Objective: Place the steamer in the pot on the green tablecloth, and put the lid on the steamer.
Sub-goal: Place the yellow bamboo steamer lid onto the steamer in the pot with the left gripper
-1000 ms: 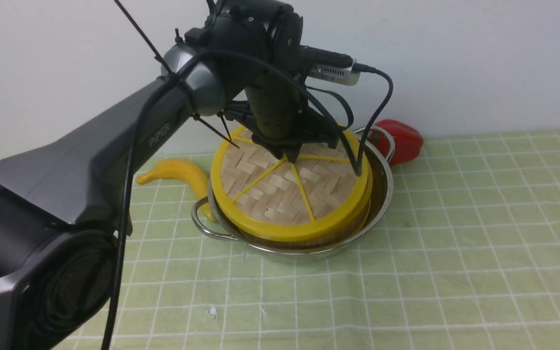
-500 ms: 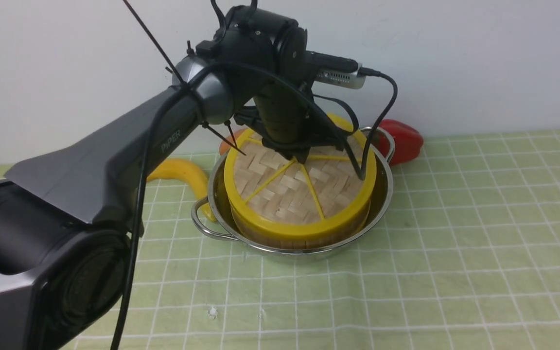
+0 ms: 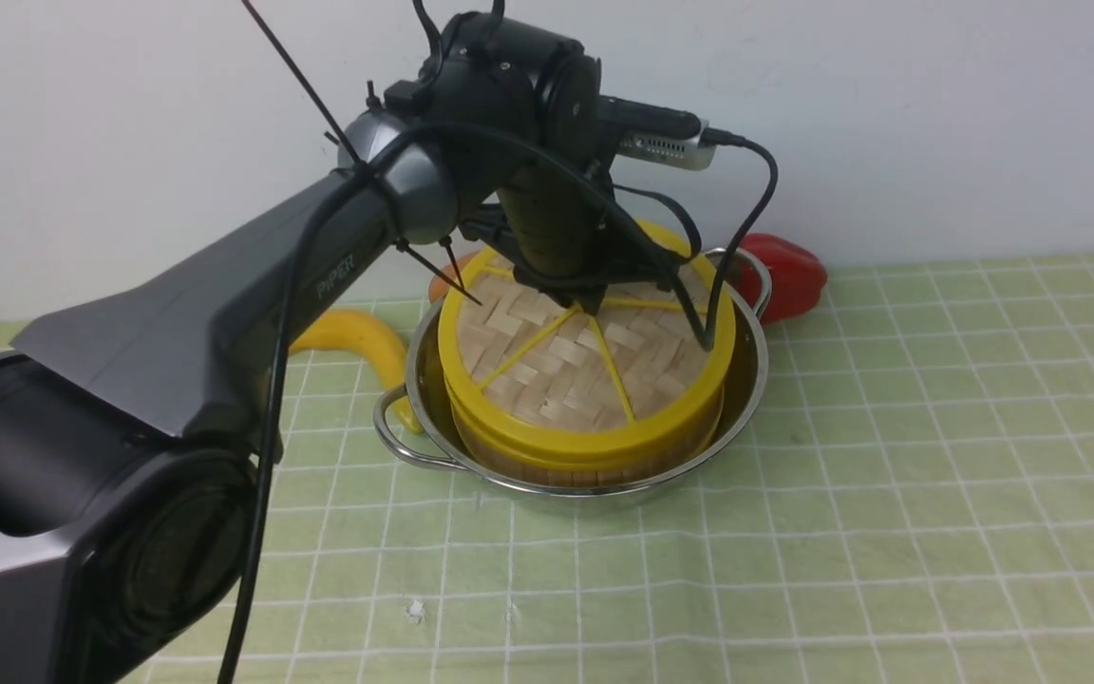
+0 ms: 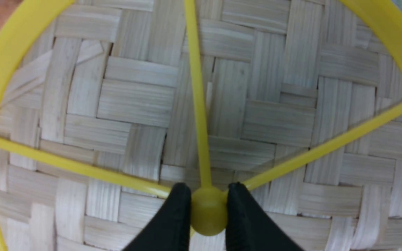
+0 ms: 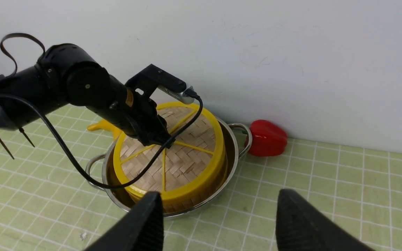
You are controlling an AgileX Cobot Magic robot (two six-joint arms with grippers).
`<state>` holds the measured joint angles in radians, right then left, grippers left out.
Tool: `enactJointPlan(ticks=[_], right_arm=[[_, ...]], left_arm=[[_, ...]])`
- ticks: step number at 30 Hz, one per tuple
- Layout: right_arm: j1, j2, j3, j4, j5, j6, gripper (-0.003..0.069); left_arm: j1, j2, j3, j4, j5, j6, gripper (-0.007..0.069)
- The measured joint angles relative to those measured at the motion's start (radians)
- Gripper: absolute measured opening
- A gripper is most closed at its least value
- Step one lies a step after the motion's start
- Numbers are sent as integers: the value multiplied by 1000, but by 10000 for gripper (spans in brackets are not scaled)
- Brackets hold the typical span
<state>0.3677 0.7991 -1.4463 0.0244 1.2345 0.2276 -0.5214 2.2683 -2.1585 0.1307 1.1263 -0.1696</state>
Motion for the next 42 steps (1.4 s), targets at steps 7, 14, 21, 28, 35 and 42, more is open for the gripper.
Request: enactJointPlan(ticks=[7, 14, 21, 28, 35, 42], right_arm=[[0, 0, 0, 0, 0, 0, 430], [0, 0, 0, 0, 0, 0, 430], [0, 0, 0, 0, 0, 0, 430], [0, 0, 0, 0, 0, 0, 430], [0, 0, 0, 0, 0, 0, 430], [0, 0, 0, 0, 0, 0, 430]], left_arm=[[0, 24, 0, 18, 3, -23, 117], [0, 29, -2, 18, 1, -23, 117], [0, 27, -2, 18, 1, -23, 117], [0, 27, -2, 18, 1, -23, 117], [0, 30, -46, 16, 28, -23, 117], [0, 45, -77, 29, 30, -23, 117]])
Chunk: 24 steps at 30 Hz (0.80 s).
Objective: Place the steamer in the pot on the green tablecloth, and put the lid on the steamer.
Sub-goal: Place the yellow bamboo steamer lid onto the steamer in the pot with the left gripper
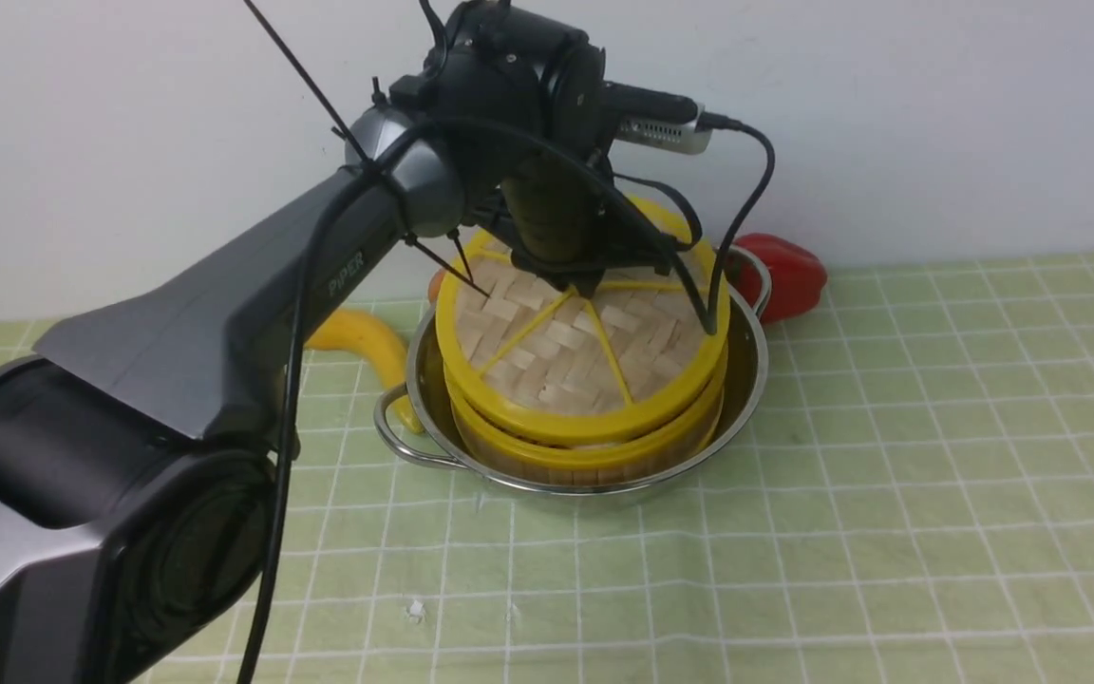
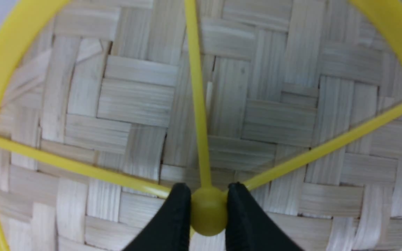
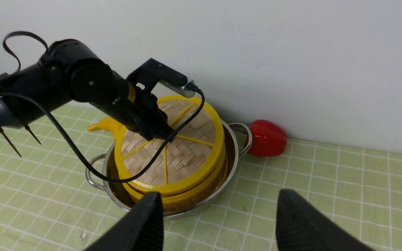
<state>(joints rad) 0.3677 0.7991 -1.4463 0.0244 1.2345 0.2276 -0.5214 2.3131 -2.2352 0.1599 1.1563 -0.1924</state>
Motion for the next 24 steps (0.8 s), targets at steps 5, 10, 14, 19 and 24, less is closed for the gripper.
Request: enactJointPlan(ticks=[5, 10, 14, 19, 24], right_arm=[[0, 0, 0, 0, 0, 0, 430], [0, 0, 0, 0, 0, 0, 430], [0, 0, 0, 0, 0, 0, 430], [0, 0, 0, 0, 0, 0, 430], [0, 0, 0, 0, 0, 0, 430]], left_arm=[[0, 30, -7, 8, 13, 0, 117], [0, 32, -13, 6, 18, 0, 117], [0, 32, -13, 2, 20, 0, 117], [0, 32, -13, -27, 23, 3, 117], [0, 33, -13, -47, 23, 6, 117]])
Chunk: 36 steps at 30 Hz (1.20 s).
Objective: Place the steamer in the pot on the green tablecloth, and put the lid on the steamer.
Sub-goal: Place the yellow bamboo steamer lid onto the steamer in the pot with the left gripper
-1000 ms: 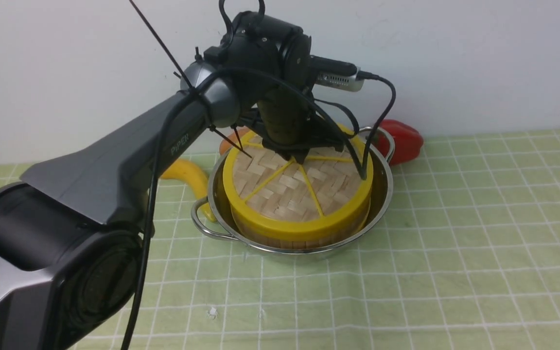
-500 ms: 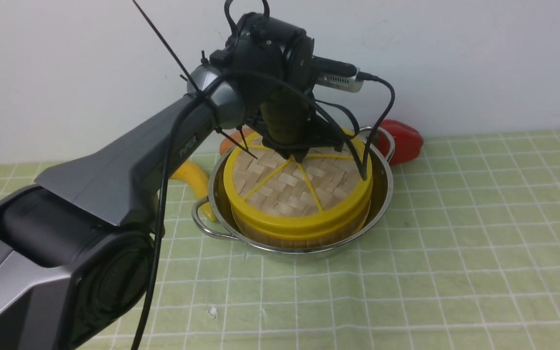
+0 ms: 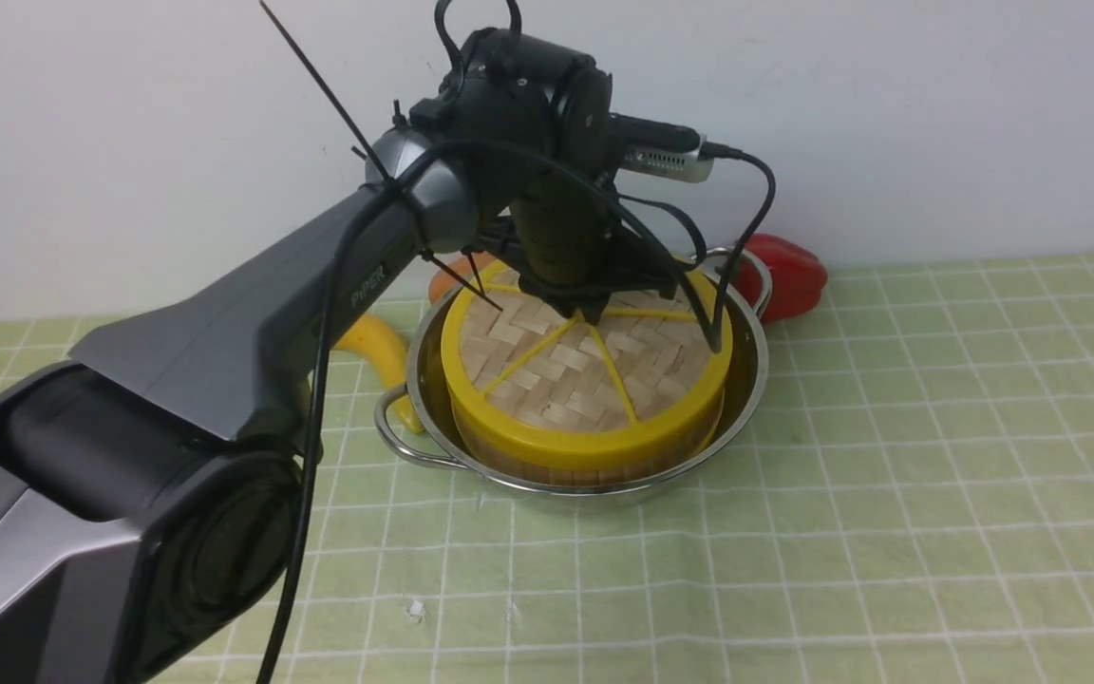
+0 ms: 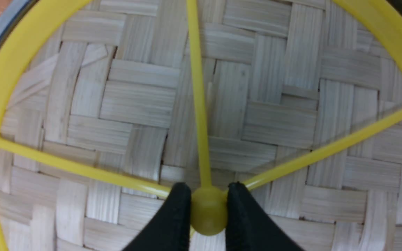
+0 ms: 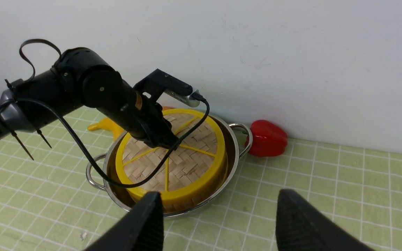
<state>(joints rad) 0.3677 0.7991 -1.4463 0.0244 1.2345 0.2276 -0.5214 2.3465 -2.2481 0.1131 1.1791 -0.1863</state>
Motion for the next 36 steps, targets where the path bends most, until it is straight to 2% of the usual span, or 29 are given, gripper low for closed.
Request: enactJointPlan(ticks=[17, 22, 24, 25, 27, 31, 36], right_arm=[[0, 0, 0, 0, 0, 0, 430], [0, 0, 0, 0, 0, 0, 430], [0, 0, 0, 0, 0, 0, 430], [0, 0, 0, 0, 0, 0, 430], [0, 0, 0, 0, 0, 0, 430], [0, 0, 0, 0, 0, 0, 430], [0, 0, 0, -2, 0, -13, 430]], left_arm=[[0, 0, 0, -1, -4, 2, 125], [0, 0, 0, 2, -10, 15, 195], [0, -6, 1, 13, -10, 21, 269], [0, -7, 1, 13, -10, 23, 275], [0, -25, 8, 24, -14, 26, 345], [0, -95, 8, 50, -7, 32, 430], [0, -172, 8, 80, 29, 37, 461]])
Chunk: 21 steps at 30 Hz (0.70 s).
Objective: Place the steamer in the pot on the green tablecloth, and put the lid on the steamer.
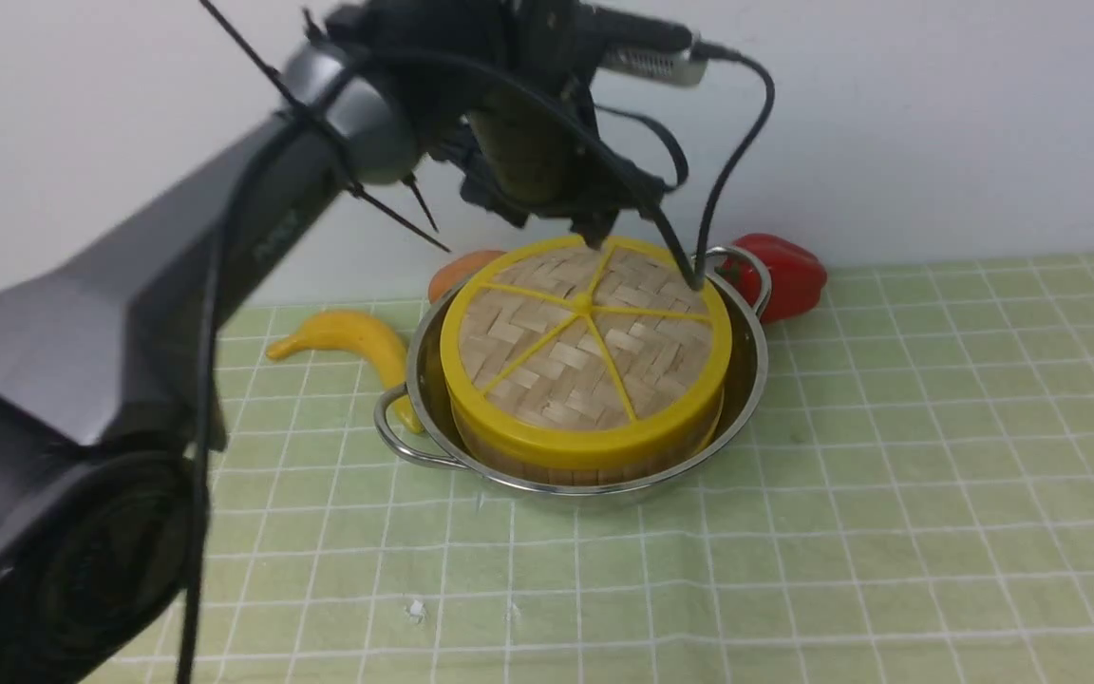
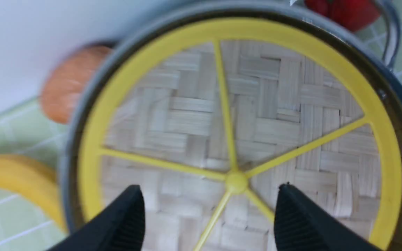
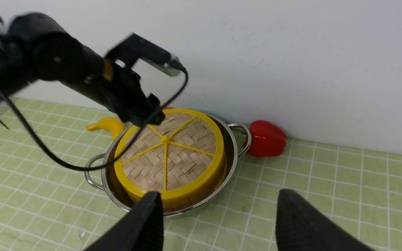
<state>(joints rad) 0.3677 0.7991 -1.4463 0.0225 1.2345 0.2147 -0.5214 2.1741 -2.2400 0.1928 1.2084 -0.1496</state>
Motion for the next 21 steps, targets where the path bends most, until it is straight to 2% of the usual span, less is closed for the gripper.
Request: enactJointPlan(ticks=[4, 8, 12, 14, 15, 16, 18, 21], right_arm=[[0, 0, 0, -23, 0, -26, 428], [0, -11, 3, -49, 0, -57, 380], [0, -80, 57, -80, -6, -88, 235], [0, -161, 141, -120, -7, -90, 137], [0, -169, 150, -130, -7, -90, 119], [0, -227, 215, -164, -15, -90, 57], [0, -315, 317, -209, -46, -90, -2], [0, -416, 432, -254, -97, -89, -15]], left_arm=[[0, -74, 0, 41, 5, 1, 448], [0, -147, 0, 54, 5, 2, 378], [0, -236, 1, -18, 6, 2, 220], [0, -293, 1, -84, 6, 7, 116], [0, -298, 1, -91, 6, 10, 107], [0, -344, 1, -149, 6, 27, 36], [0, -400, 1, -212, 6, 57, -8], [0, -478, 9, -269, 6, 93, -23]])
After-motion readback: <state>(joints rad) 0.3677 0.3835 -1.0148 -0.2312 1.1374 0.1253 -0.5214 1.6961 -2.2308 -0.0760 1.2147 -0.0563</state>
